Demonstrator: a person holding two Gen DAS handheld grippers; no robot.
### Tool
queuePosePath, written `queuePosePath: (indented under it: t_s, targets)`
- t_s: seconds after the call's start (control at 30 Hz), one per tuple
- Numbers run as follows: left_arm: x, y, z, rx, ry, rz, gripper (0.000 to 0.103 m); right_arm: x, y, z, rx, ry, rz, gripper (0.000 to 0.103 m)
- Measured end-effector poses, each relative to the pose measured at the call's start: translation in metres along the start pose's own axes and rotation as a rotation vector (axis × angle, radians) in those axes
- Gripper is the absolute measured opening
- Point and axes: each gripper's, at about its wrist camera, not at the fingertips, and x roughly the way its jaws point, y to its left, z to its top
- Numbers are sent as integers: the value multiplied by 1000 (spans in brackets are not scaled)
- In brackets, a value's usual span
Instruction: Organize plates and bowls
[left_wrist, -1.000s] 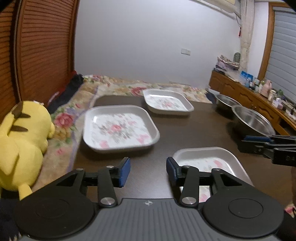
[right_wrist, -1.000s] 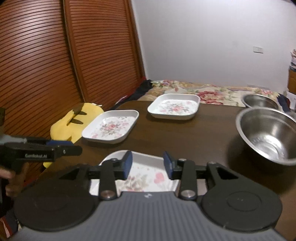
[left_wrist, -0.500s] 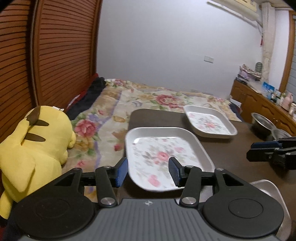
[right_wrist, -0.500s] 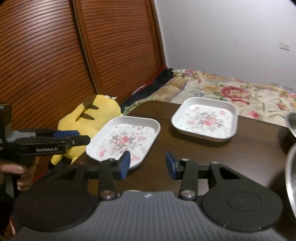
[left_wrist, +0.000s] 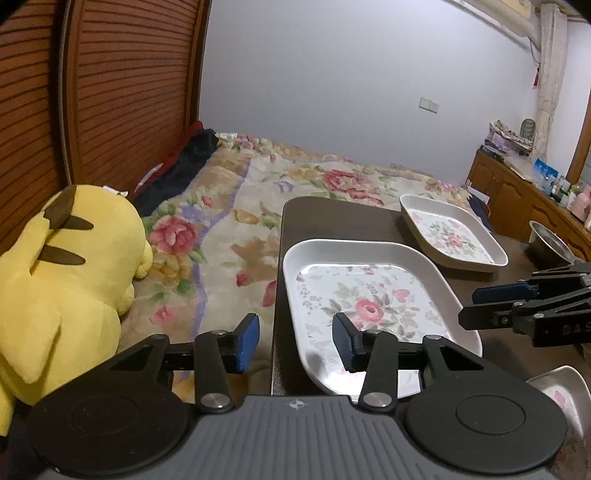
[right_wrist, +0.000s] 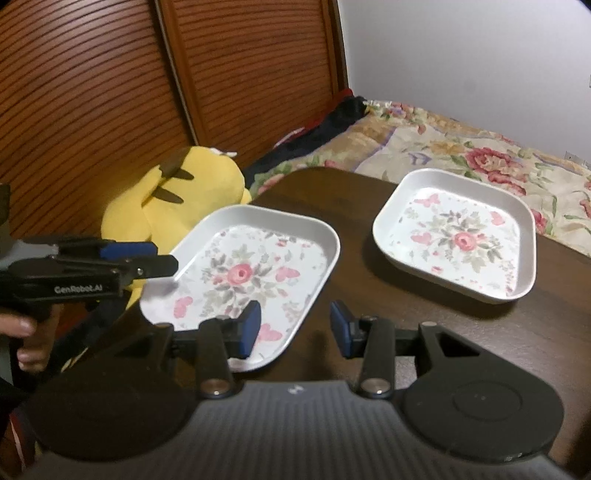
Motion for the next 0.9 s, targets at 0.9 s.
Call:
queuePosePath:
  t_s: [0.9]
  targets:
    - [5, 1, -8, -9, 15, -45, 11, 20, 3, -3, -13, 57, -4, 17]
